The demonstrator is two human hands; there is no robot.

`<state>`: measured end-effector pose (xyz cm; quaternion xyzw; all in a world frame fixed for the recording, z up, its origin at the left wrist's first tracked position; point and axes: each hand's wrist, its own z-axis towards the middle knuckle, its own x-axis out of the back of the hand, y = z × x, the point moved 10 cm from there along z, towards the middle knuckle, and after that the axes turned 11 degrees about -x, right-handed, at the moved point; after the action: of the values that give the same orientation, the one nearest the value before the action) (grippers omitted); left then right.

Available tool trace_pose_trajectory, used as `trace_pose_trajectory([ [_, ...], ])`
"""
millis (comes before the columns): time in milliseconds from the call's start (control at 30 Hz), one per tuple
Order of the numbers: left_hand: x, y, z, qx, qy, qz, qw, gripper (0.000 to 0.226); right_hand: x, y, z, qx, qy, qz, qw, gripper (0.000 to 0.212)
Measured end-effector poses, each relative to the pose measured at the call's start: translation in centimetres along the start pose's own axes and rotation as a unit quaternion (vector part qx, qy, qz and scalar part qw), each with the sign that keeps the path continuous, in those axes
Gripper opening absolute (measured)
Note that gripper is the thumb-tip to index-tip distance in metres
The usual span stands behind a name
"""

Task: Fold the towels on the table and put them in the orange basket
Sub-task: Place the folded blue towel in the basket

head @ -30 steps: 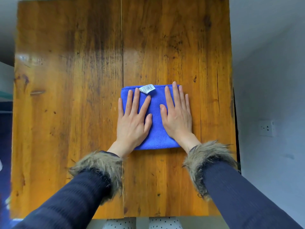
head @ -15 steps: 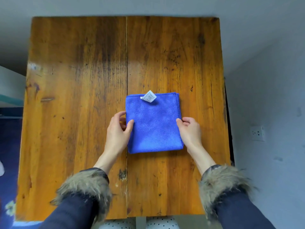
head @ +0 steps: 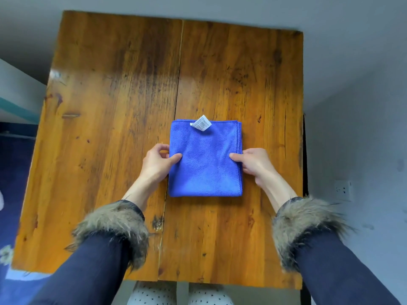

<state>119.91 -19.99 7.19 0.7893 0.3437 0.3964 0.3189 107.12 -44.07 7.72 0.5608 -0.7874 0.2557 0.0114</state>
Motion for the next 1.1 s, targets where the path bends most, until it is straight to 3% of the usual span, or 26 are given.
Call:
trace_pose_trajectory([
  [200,-0.3,-0.7,-2.5,0.027,-0.022,-0.118,0.992,0.016,-1.0,-0.5,-1.2,0.047,-0.097,0.033,0.994,0.005],
  [400,2.5,-1.8,-7.0,0.041,-0.046,-0.172,0.983,0.016,-3.2,-0.5,-4.3,0.036,-0.189,-0.008,0.981,0.022],
  [533,7.1,-2.5,-11.4,0.038,-0.007,-0.195,0.980,0.014,-7.0,-0.9,-8.3,0.035,-0.244,-0.060,0.967,0.028],
  [733,15.9,-5.3,-19.1,0.040,0.072,-0.227,0.971,0.019,-15.2,-1.8,-16.4,0.082,-0.291,-0.127,0.945,0.012],
  [1100,34.7,-16.4,-36.0,0.036,0.269,-0.312,0.910,0.013,-36.5,1.9,-33.5,0.181,-0.356,-0.259,0.879,0.005],
])
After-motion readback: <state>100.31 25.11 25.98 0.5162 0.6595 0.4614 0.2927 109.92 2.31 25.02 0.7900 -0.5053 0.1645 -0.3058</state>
